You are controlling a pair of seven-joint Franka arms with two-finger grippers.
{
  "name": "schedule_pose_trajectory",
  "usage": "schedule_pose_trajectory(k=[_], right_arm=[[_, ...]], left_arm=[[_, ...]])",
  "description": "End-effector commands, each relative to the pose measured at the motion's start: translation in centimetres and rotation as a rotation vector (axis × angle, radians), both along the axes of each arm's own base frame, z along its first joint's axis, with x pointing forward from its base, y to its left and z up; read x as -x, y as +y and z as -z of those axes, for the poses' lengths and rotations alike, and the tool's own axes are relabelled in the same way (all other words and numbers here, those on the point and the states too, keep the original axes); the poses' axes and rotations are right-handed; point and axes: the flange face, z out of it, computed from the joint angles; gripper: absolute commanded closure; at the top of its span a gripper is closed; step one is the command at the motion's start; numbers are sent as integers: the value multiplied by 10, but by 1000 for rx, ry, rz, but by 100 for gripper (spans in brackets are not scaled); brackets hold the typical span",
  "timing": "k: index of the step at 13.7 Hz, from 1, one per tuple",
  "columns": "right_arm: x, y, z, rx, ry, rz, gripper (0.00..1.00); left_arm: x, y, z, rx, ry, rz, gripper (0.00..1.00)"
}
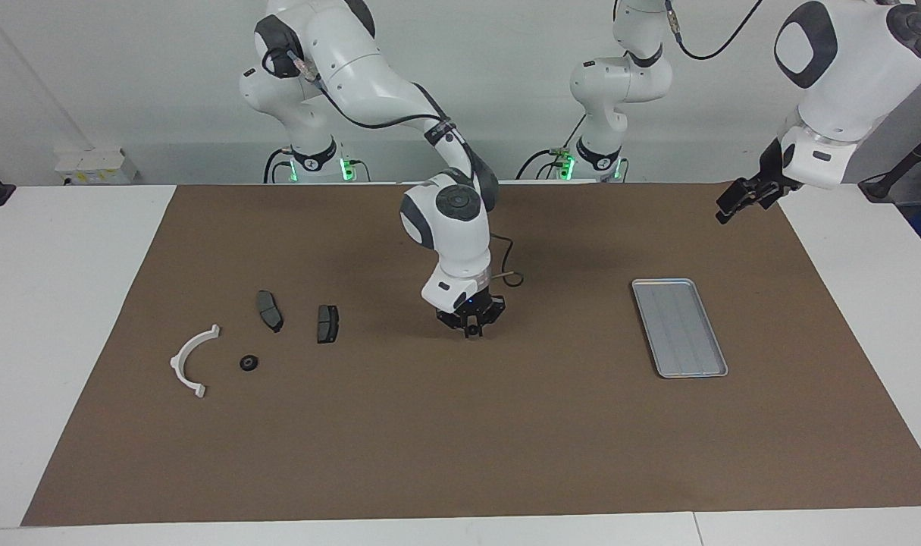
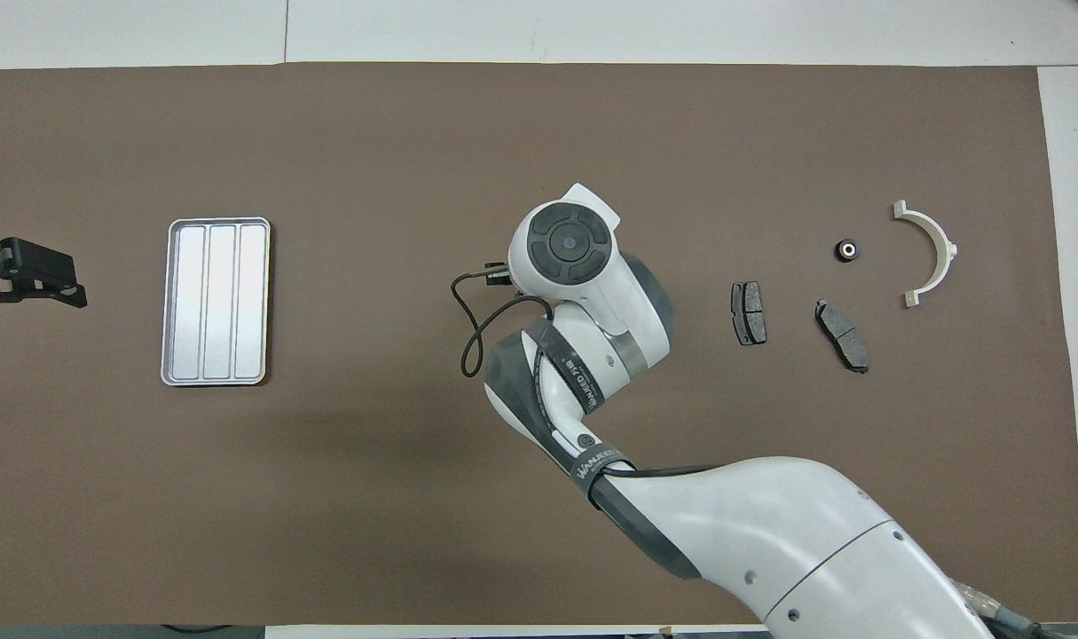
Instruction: Place bearing gear from tray to pile
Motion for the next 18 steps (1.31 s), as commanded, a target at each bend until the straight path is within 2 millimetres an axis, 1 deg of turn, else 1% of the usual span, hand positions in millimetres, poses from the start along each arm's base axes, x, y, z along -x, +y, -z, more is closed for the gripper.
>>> schedule_pose_trajectory(k=[1, 3, 5, 6, 7, 8, 9, 10, 12, 13, 18], right_arm=[[-41, -57, -38, 11, -1, -29, 100], [-54, -103, -61, 22, 1, -51, 100], [-68, -160, -73, 41, 12, -93, 100], [-71, -182, -76, 49, 25, -99, 100], [-76, -213, -74, 60, 45, -104, 100], [-80, -252, -64, 67, 58, -109, 100], [-79, -285, -57, 72, 67, -108, 100], [-76, -305, -50, 75, 78, -119, 100], [-64, -332, -39, 79, 106, -130, 100], [-57, -337, -32, 80, 100, -135, 100], [-31, -337, 1, 82, 81, -138, 100]], left_arm=[[7, 1, -2, 12, -16, 1, 0], [7, 0, -2, 12, -16, 3, 0], [7, 0, -2, 12, -16, 3, 0], [7, 0, -2, 12, -16, 3, 0], [7, 0, -2, 12, -16, 3, 0], [7, 1, -2, 12, -16, 1, 0], [7, -1, -2, 12, -16, 4, 0], [7, 0, -2, 12, -16, 3, 0], [7, 0, -2, 12, -16, 3, 0], [7, 0, -2, 12, -16, 3, 0], [7, 1, -2, 12, -16, 1, 0]])
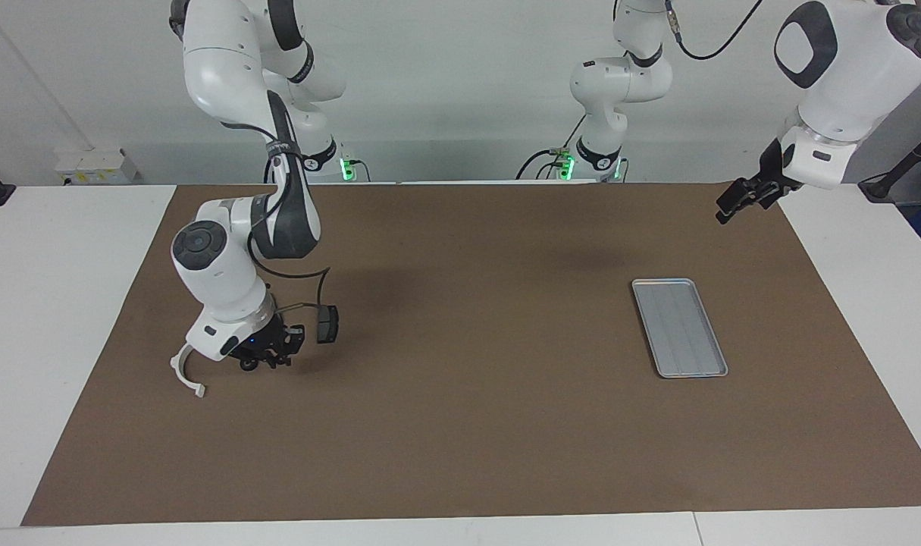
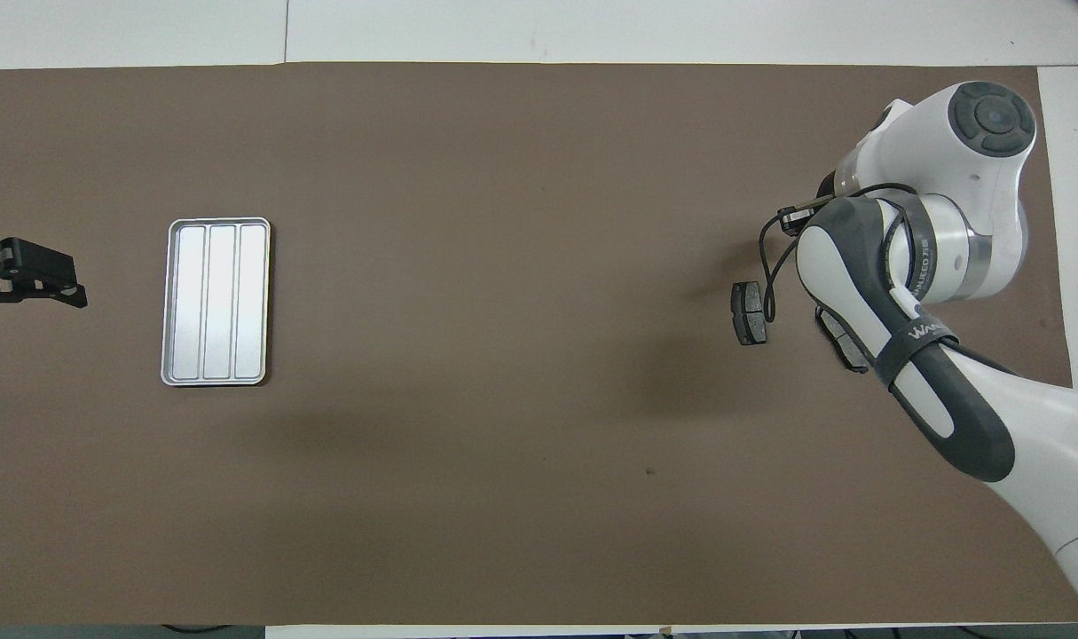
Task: Place bearing gear from tray to pile
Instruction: 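Lower the second gear beside the first and open the right gripper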
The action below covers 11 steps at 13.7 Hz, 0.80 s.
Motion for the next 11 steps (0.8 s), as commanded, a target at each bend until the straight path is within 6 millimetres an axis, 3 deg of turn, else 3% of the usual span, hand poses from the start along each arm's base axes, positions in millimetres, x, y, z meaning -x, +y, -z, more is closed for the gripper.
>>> schedule_pose_trajectory(k=[1, 11], right_arm=[[22, -2, 10, -6, -21, -14, 100], [29, -19, 35, -3, -38, -34, 98]], left_arm=[[7, 0, -2, 12, -16, 3, 0], [7, 0, -2, 12, -16, 3, 0]])
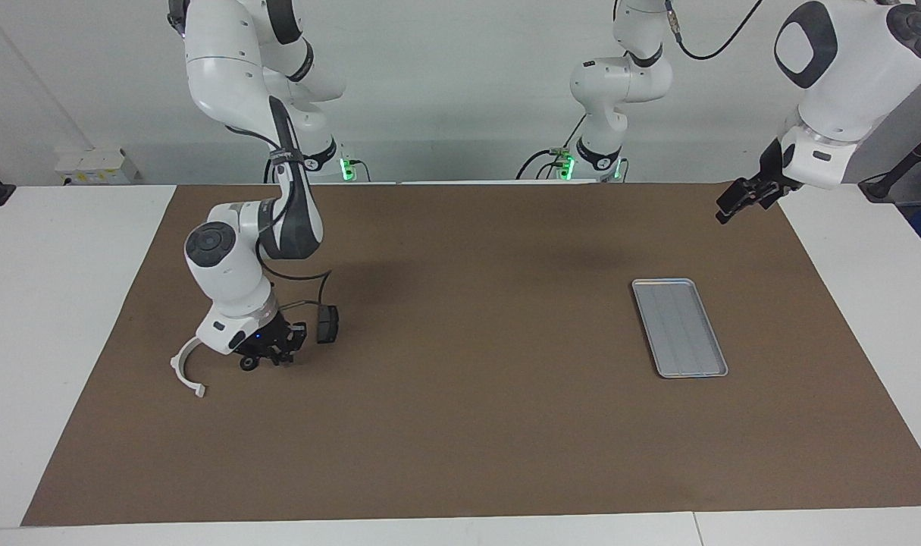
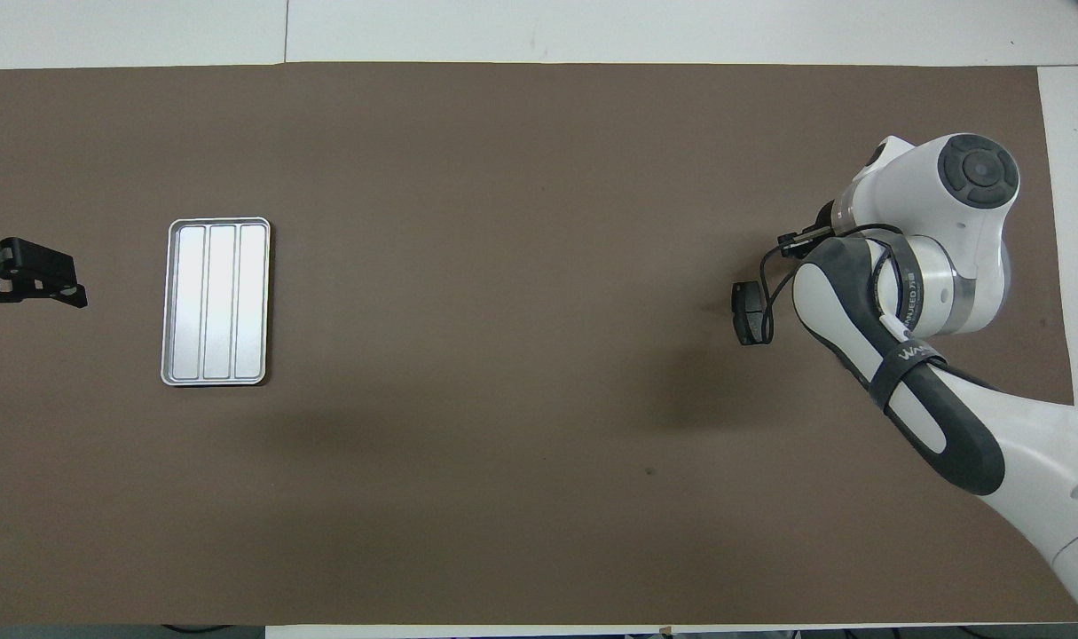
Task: Place bearing gear from tray to pile
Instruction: 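Lower the second gear beside the first and open the right gripper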
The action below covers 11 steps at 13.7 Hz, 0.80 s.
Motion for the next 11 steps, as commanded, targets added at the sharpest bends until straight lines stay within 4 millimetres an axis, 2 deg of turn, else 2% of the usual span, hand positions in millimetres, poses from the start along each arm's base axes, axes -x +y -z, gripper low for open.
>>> schedule_pose_trajectory(k=[1, 4, 5, 7, 10, 11], right_arm=[[8, -6, 3, -6, -6, -23, 98], [8, -10, 10, -5, 5, -28, 95], [8, -11, 10, -5, 5, -25, 90], [7, -12, 9, -6, 2, -17, 45], [7, -12, 8, -6, 0, -14, 23], [5, -11, 6, -5, -5, -14, 21]], left_arm=[[7, 1, -2, 12, -16, 1, 0], [7, 1, -2, 12, -16, 1, 0], [7, 1, -2, 12, -16, 1, 0], [7, 1, -2, 12, -16, 1, 0], [7, 0, -2, 12, -16, 3, 0], [7, 0, -2, 12, -16, 3, 0]])
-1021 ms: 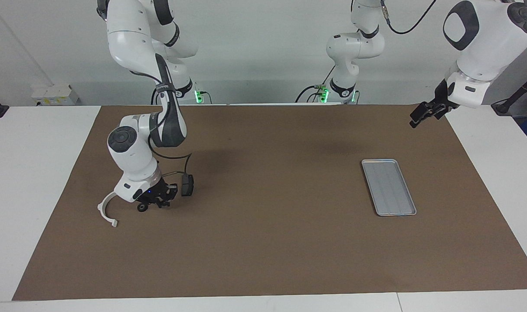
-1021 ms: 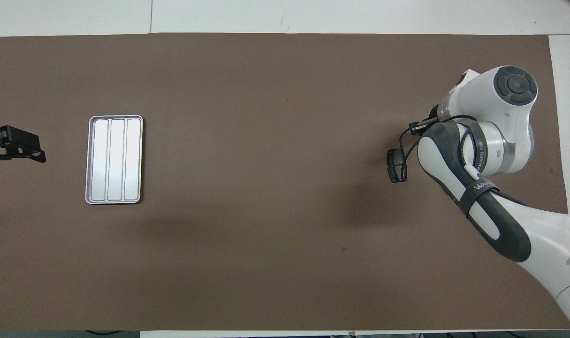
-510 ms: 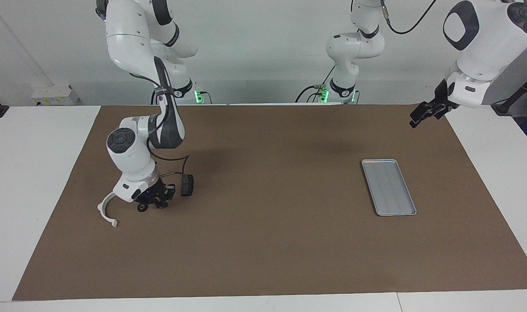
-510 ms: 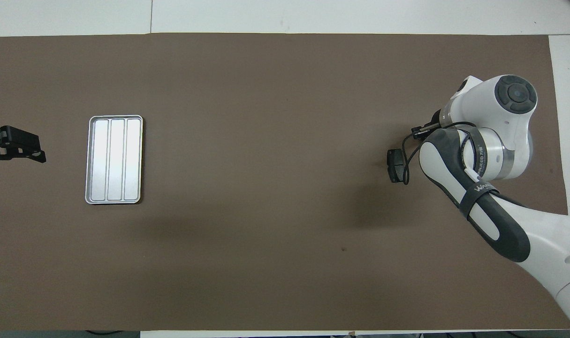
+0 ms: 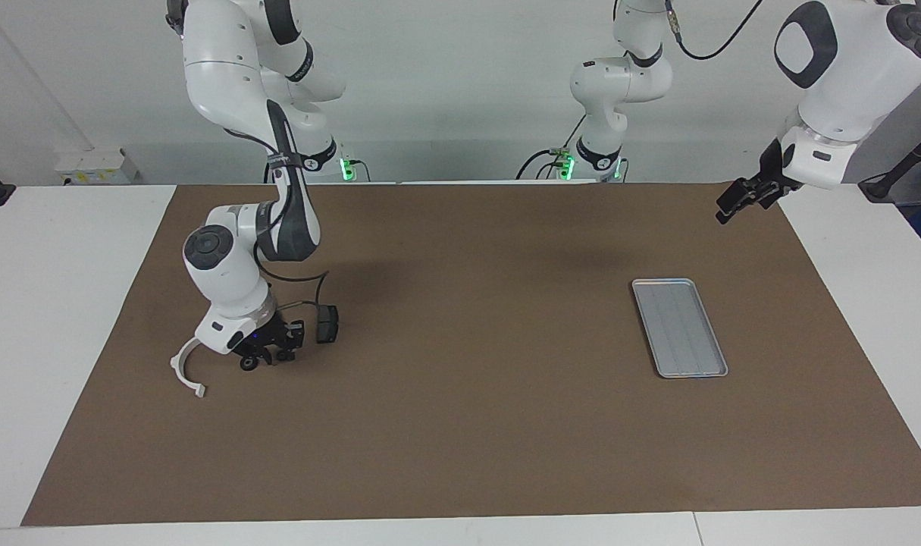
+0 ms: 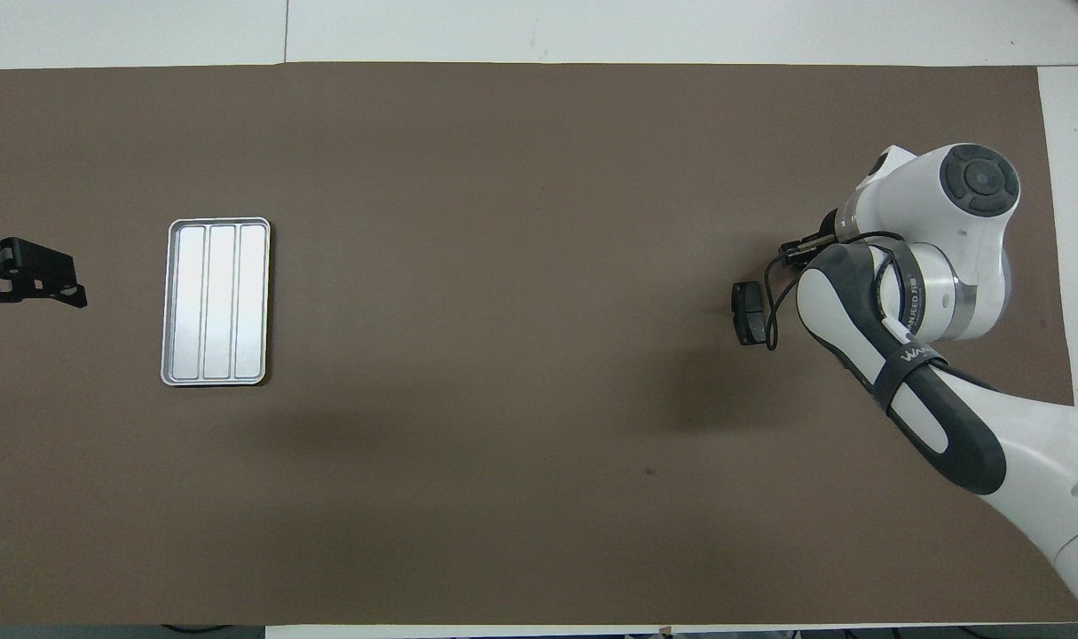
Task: Place bearing gear from tray to pile
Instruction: 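Lower the second gear beside the first and open the right gripper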
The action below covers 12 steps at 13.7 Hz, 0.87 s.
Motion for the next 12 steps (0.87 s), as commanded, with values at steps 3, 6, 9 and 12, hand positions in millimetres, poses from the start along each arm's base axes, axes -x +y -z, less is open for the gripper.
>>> schedule_pose_trajectory(k=[3, 6, 9, 12], right_arm=[[-6, -3, -13, -7, -32, -8, 14], [-13, -5, -36, -6, -31, -4, 13], [-21, -4, -122, -4, 2, 38, 10], [0, -9, -213, 6, -22, 63, 2]], left_arm=[[7, 0, -2, 12, -16, 1, 0], [7, 1, -2, 12, -16, 1, 0], [7, 1, -2, 12, -16, 1, 0], [7, 1, -2, 12, -16, 1, 0]])
